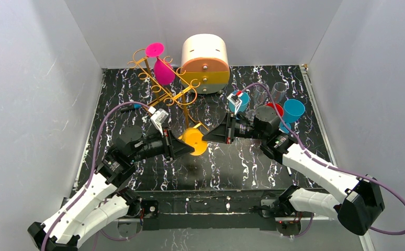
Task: Take the wine glass off the wine glass rack
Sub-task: Place the wine glass at the center of the board.
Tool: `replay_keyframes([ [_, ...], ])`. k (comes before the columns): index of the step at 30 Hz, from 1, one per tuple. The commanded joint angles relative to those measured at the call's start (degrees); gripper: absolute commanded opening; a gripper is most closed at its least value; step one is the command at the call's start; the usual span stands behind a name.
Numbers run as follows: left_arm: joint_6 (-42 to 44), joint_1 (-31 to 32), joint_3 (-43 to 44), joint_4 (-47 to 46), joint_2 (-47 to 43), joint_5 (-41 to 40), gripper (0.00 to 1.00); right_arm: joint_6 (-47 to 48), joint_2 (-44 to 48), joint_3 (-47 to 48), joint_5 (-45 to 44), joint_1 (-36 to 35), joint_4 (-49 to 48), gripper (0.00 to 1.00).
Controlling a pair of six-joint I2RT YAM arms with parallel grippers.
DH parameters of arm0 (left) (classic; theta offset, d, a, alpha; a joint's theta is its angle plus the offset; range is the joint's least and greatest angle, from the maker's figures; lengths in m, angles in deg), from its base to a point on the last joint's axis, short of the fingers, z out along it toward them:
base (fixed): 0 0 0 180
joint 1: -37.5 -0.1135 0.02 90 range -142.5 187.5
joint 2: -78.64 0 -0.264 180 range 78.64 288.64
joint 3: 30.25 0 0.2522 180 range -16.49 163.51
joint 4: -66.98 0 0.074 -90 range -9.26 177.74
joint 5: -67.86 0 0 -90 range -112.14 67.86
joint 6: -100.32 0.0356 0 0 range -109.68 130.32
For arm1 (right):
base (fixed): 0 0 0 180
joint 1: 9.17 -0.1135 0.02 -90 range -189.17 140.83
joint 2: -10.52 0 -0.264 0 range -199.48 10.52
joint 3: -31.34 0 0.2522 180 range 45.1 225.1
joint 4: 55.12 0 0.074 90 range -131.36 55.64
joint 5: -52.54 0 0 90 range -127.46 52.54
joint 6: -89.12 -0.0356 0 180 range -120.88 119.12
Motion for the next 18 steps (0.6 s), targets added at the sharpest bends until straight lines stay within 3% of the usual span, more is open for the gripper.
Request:
replay_keyframes([
  [1, 0.7, 0.0, 1.1, 0.4, 0.5, 1.7, 0.04, 0.1, 0.8, 0.0, -0.7, -0.3, -4.8, 0.01],
  [7, 1.2, 0.1, 1.6, 0.9, 1.5, 2.9, 0.0, 0.5, 1.1, 0.1, -0.1, -0.8, -5.4, 0.01],
  [18, 2.5, 0.1, 1.7, 0.2, 1.7, 7.4, 0.0, 1.1, -1.2, 1.4, 2.5, -2.1, -6.5, 0.33],
])
